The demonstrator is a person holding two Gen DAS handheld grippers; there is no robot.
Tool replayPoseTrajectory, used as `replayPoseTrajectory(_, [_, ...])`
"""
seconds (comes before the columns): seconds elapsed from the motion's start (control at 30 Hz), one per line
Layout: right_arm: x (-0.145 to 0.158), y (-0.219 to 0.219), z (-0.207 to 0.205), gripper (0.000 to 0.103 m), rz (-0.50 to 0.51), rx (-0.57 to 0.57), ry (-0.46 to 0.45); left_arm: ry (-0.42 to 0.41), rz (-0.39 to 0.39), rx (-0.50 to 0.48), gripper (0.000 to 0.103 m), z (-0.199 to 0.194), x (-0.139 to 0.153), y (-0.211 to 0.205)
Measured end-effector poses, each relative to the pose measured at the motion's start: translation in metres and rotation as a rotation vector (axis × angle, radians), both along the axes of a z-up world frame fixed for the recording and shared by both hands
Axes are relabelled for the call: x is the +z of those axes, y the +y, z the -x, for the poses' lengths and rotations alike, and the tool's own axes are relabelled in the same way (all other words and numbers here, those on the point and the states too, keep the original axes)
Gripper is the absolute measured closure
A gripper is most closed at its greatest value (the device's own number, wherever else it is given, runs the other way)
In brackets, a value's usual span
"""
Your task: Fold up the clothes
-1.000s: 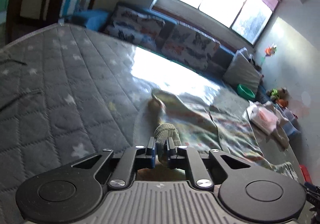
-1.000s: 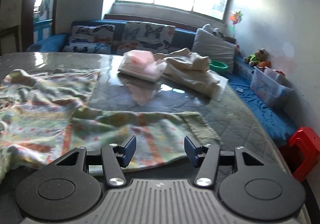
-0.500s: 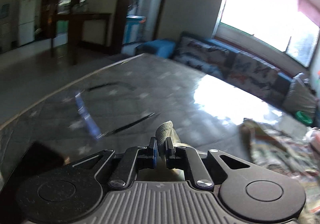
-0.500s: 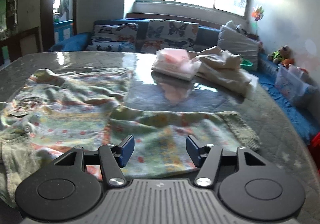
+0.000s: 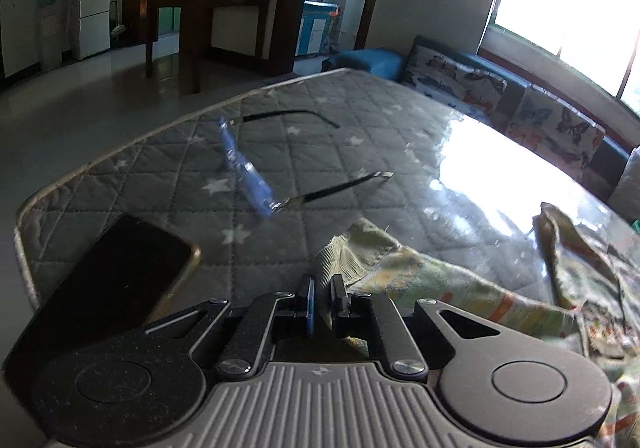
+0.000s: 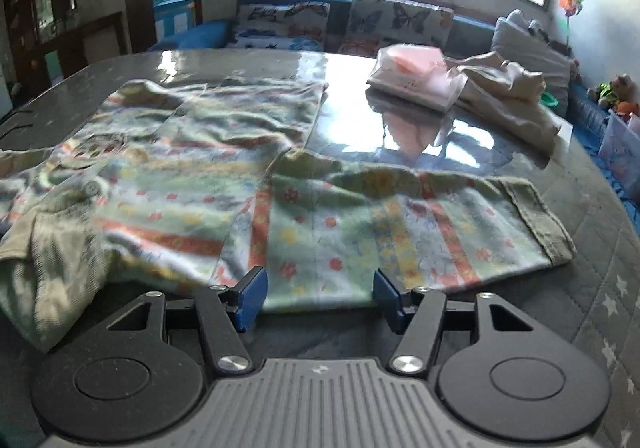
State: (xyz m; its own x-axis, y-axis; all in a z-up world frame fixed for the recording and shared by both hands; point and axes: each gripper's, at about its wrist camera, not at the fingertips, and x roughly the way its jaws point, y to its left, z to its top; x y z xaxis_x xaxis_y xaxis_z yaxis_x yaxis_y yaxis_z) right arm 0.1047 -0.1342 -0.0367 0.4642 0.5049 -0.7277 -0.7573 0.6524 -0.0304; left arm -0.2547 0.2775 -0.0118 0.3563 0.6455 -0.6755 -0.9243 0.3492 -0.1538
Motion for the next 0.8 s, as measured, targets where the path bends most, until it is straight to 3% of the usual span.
replayPoseTrajectory(0.13, [0.006, 0.001, 0.004, 0.044, 0.024, 0.052, 0.027, 0.021, 0.020, 0.022, 0.095, 0.007, -0.005, 0.002])
replayPoseTrajectory(0.3, [0.019, 0.017, -0.009, 0.044, -0.043, 0.071, 0.002, 0.045, 0.009, 0.026, 0.095, 0.004, -0.003, 0.004])
replayPoseTrajectory(0.47, [0.008, 0.050, -0.014, 0.045, -0.075, 0.131, 0.013, 0.055, 0.019, 0.026, 0.095, 0.005, -0.004, 0.005])
replayPoseTrajectory(0.73, [-0.002, 0.061, 0.007, 0.043, -0.020, 0.247, 0.030, 0.089, 0.015, 0.034, 0.094, 0.006, -0.003, 0.014])
replayPoseTrajectory(0.8, [-0.001, 0.055, 0.010, 0.043, -0.008, 0.261, 0.026, 0.103, 0.014, 0.031, 0.088, 0.005, -0.003, 0.015])
